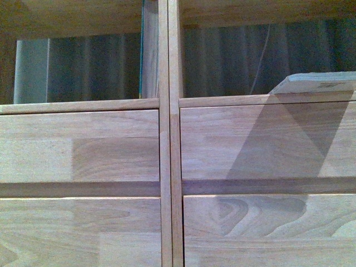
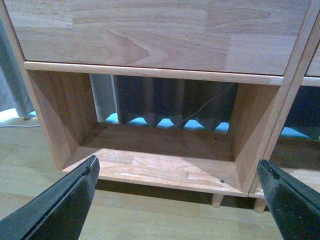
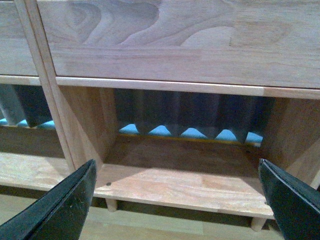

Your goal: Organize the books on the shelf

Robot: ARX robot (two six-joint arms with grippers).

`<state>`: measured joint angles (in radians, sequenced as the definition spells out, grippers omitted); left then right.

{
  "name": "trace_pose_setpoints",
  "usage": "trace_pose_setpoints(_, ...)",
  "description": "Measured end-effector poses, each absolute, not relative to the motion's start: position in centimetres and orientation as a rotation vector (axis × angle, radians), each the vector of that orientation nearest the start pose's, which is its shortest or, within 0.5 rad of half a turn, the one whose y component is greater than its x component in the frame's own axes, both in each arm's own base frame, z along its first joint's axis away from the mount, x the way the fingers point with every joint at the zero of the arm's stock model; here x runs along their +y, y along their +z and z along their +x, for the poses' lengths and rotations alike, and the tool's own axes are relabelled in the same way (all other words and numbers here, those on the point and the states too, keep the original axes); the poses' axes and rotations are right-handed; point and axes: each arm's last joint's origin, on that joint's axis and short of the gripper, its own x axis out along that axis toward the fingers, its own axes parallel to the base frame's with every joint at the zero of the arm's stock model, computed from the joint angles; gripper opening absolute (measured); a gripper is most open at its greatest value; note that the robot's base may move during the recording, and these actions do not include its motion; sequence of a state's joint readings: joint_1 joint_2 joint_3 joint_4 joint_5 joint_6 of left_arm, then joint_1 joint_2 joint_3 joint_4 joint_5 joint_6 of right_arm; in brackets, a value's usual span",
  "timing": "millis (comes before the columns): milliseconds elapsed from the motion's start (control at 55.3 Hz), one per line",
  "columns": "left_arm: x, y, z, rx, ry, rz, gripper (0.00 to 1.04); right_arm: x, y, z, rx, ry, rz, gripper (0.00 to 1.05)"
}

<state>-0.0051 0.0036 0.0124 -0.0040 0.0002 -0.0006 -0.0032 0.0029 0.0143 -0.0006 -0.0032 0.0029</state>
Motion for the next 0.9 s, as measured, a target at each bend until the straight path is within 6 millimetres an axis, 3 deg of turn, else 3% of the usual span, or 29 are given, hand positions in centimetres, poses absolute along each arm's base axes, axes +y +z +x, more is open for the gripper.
trace_pose_setpoints(903, -0.05, 16.71, 9.71, -0.005, -0.005, -0.001, 0.97, -0.02, 16.81, 9.70, -0.011, 0.000, 0.004, 0.98)
